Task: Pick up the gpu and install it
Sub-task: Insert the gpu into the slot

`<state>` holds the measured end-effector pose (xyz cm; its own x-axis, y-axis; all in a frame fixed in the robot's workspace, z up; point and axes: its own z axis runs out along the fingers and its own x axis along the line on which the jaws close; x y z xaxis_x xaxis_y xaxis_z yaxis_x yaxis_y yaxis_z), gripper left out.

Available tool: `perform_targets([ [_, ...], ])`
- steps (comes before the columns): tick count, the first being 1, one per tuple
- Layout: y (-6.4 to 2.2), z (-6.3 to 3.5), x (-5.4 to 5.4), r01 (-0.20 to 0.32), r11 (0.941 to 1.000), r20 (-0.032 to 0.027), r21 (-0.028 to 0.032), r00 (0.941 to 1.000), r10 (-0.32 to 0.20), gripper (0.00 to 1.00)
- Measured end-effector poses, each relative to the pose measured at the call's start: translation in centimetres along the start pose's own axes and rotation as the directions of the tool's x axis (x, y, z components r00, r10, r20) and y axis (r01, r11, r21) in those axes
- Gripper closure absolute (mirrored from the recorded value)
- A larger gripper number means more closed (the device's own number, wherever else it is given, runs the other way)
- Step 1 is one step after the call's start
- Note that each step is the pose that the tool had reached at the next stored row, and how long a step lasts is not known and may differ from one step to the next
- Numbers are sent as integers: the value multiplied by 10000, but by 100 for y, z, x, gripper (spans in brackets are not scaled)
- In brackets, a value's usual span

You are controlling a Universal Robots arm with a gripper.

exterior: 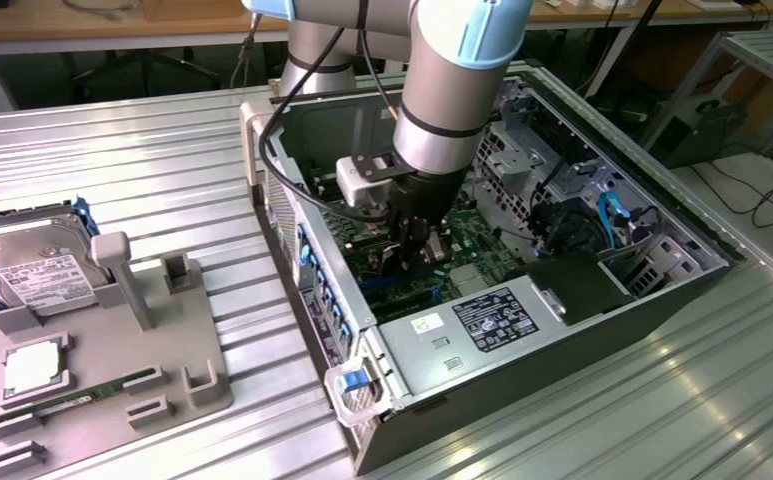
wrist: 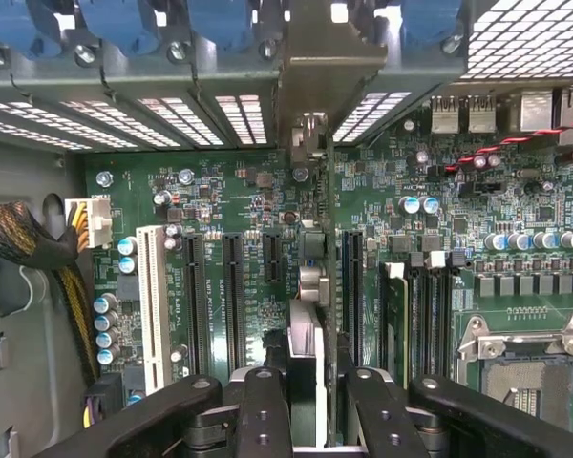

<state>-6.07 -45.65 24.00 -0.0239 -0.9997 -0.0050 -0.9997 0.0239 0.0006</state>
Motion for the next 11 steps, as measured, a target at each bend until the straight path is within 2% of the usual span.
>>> perform_targets([
  [5, 0, 8, 0, 0, 10000, 3, -3, 10000, 0, 72],
  [11, 4, 9, 0, 0, 10000, 7, 78, 10000, 0, 72],
])
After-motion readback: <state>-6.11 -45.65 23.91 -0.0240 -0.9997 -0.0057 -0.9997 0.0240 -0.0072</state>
